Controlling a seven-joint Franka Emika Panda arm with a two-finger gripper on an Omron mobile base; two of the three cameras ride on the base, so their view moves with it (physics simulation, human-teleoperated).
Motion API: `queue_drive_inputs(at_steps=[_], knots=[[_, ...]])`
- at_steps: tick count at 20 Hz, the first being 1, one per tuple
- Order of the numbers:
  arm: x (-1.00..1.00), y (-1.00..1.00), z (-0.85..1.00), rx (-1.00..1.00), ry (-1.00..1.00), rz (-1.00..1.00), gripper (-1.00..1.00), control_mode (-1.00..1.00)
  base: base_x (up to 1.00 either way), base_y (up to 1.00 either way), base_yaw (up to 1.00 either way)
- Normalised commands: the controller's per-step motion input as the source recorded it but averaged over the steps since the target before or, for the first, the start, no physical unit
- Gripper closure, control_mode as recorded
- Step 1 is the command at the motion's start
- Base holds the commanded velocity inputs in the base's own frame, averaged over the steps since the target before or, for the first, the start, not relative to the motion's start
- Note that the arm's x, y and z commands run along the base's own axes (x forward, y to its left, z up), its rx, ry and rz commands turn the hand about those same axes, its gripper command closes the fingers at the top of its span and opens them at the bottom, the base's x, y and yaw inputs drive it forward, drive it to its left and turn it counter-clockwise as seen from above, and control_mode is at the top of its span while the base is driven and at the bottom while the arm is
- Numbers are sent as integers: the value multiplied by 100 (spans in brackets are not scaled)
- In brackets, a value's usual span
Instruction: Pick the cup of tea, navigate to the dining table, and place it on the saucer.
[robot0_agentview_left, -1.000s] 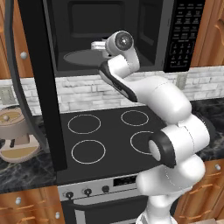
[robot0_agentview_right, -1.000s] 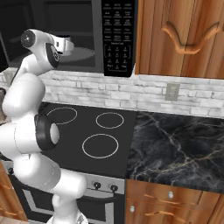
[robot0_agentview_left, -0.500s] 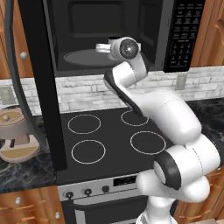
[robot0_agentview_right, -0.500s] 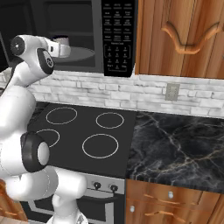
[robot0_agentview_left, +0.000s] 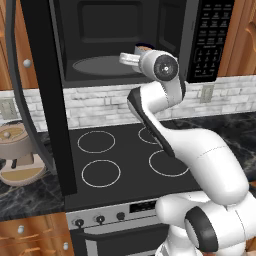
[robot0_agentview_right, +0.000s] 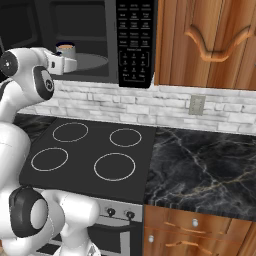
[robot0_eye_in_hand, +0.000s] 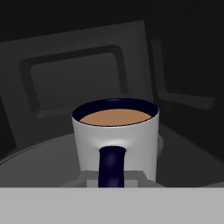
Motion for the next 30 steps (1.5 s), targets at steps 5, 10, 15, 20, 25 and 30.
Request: queue_drive_inputs(at_steps=[5,10,15,20,25,30], knots=[[-70,-6,15,1,0,0,100,-100,0,0,0],[-56,0,20,0,0,0,100,-100,0,0,0],[-64,-2,18,0,0,2,100,-100,0,0,0],[-55,-1,12,0,0,9,100,-100,0,0,0],[-44,-2,0,0,0,18,100,-100,0,0,0],[-40,-15,0,0,0,20,100,-100,0,0,0]])
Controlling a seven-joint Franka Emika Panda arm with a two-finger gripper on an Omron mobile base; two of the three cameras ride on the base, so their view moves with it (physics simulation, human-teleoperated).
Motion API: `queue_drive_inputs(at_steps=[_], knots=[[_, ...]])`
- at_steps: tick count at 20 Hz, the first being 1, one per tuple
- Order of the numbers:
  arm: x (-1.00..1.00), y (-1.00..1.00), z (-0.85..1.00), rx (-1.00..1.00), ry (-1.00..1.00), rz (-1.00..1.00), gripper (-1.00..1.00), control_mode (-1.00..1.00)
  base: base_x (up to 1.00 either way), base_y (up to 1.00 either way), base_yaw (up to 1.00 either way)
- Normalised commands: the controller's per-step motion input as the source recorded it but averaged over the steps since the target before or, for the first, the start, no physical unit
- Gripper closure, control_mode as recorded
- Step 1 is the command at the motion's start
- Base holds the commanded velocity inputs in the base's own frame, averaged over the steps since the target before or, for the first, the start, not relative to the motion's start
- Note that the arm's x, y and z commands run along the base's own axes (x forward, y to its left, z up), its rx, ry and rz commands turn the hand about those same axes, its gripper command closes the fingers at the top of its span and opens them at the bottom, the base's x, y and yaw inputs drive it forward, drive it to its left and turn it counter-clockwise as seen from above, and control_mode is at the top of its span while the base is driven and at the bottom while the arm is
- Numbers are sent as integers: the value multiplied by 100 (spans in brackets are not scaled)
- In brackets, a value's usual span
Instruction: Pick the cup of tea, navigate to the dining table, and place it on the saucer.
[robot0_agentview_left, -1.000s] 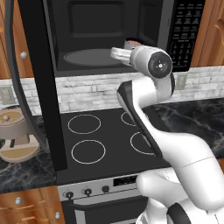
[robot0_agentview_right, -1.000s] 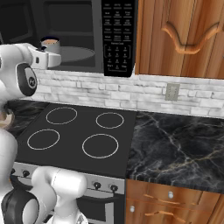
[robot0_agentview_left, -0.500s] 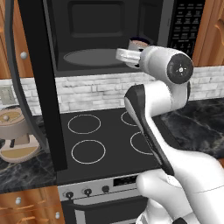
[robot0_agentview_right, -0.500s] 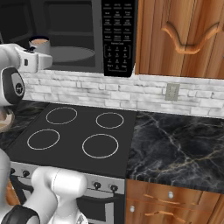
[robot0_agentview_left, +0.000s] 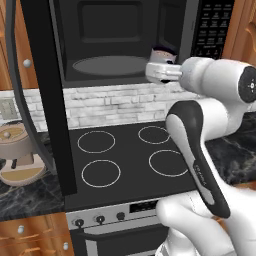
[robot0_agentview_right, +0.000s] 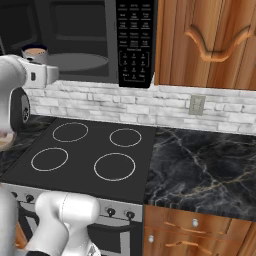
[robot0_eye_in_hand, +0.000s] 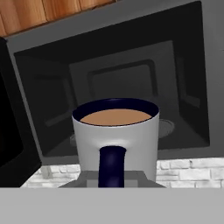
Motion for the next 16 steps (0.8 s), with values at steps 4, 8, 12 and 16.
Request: queue_drive_inputs(at_steps=[4,8,12,16], knots=[[-34,-27,0,0,0,19,100,-100,0,0,0],[-24,-43,3,0,0,15,100,-100,0,0,0],[-16,-35,1,-6,0,15,100,-100,0,0,0],[-19,-32,1,-10,-2,18,100,-100,0,0,0]])
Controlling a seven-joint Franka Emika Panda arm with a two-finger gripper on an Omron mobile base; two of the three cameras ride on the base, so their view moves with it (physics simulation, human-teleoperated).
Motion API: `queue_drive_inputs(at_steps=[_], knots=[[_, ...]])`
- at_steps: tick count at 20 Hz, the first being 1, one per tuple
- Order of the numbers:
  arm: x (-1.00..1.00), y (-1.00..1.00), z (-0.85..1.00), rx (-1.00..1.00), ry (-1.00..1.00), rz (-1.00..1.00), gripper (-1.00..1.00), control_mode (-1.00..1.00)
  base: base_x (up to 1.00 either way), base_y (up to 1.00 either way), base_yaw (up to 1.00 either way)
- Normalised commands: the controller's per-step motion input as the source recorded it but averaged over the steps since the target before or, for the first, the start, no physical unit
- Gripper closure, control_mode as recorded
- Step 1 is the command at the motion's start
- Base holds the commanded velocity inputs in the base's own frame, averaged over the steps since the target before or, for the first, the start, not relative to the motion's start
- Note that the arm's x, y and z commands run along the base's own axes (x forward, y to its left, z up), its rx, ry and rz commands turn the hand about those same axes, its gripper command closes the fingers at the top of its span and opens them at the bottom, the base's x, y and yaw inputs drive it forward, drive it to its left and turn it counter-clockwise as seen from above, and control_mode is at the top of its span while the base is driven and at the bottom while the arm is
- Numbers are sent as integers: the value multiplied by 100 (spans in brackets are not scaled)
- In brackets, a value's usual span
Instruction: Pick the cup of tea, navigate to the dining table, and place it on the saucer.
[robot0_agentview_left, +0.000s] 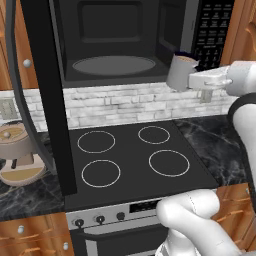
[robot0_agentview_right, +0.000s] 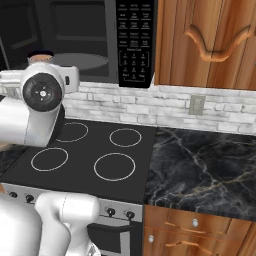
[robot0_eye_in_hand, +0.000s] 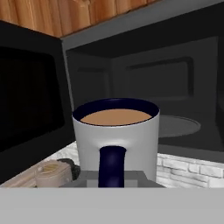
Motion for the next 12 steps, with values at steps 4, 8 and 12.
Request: queue_drive_inputs(at_steps=[4,8,12], knots=[[-24,-28,0,-13,-6,22,100,-100,0,0,0],[-38,-11,0,-3,0,16,100,-100,0,0,0],[-32,-5,0,0,0,8,100,-100,0,0,0]])
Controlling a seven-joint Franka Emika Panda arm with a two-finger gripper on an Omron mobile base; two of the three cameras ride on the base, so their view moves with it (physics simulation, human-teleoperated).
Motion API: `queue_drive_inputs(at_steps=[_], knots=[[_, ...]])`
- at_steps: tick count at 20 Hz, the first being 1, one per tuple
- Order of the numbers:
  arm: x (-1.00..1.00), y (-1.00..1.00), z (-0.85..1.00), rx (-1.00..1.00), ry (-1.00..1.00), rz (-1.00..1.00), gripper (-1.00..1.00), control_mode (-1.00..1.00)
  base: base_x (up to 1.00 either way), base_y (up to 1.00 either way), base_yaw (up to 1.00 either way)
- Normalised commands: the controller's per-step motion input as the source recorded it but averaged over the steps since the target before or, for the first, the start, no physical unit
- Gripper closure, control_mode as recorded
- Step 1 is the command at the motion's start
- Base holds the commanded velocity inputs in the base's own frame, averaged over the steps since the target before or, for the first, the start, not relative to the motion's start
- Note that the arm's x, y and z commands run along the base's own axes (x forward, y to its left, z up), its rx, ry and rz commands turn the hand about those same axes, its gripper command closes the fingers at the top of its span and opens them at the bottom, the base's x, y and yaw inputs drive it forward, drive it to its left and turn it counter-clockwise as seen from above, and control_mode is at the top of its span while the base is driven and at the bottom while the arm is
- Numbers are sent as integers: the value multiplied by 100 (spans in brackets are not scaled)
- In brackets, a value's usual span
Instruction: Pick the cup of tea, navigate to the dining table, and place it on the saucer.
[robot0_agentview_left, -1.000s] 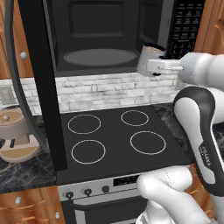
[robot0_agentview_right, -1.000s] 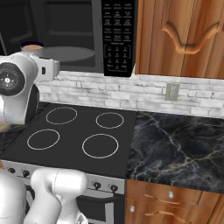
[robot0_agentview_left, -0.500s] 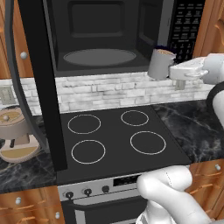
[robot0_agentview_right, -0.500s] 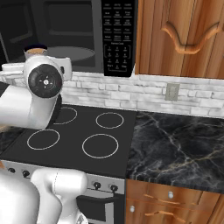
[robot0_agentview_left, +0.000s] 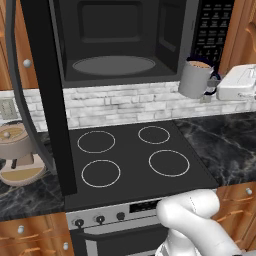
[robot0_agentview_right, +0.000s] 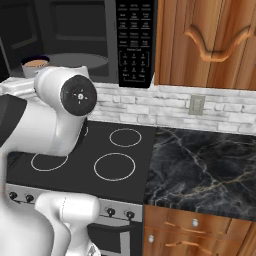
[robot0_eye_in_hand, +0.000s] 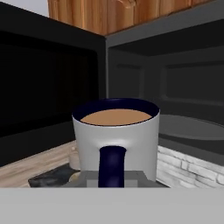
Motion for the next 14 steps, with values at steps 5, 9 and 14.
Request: queue_drive_inputs(at_steps=[5,9,14], knots=[[-32,-10,-3,0,0,1,100,-100,0,0,0],[-35,-11,-13,1,0,0,100,-100,0,0,0],[-15,0,-10,0,0,1,100,100,0,0,0]])
